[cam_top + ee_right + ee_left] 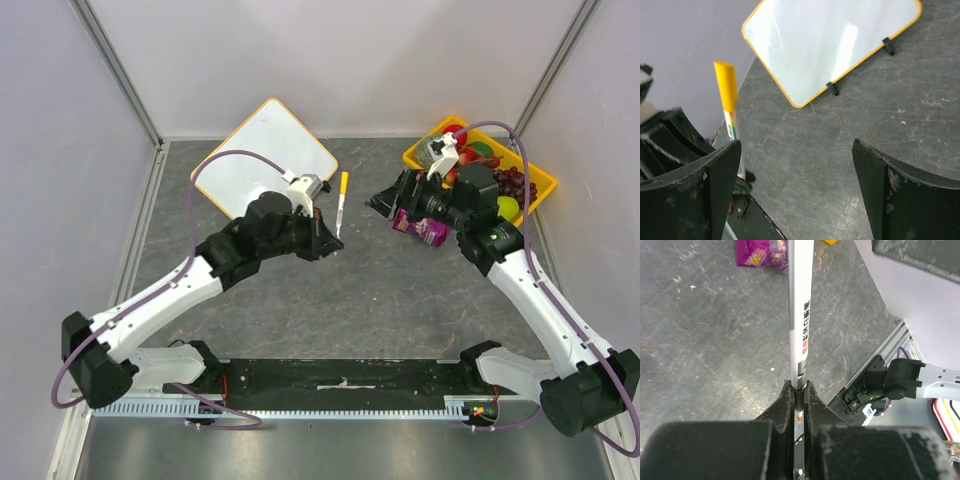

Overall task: Write a sentence on the whiteboard
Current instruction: Pick up the whiteboard marker at the center of the board.

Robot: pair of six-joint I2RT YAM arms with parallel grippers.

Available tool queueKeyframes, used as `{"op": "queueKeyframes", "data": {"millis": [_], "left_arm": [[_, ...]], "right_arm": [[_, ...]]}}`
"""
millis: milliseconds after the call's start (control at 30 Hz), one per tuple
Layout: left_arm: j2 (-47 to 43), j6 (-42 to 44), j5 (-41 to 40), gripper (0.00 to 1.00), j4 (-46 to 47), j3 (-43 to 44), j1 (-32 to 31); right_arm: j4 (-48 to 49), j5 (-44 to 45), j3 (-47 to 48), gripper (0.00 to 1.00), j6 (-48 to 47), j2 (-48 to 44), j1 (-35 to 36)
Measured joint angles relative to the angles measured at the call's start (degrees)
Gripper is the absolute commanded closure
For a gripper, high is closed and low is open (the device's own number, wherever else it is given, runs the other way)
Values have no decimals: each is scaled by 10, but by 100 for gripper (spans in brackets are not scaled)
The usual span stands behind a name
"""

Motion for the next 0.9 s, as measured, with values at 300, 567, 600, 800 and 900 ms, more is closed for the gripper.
{"op": "queueKeyframes", "data": {"millis": [300,567,600,800,900], "left_arm": [[-86,71,71,98,-85,11,33],[-87,89,168,98,-96,25,33],[-86,89,177,98,-94,26,33],[-78,91,216,98,-92,27,33],[-77,93,228,98,-92,27,33]], "right_arm": [[113,-234,3,2,11,16,-6],[251,-332,-14,32,79,31,62],[253,-338,-14,35,79,34,69],[246,-353,-15,55,68,44,76],[231,-356,-15,57,55,45,76]]}}
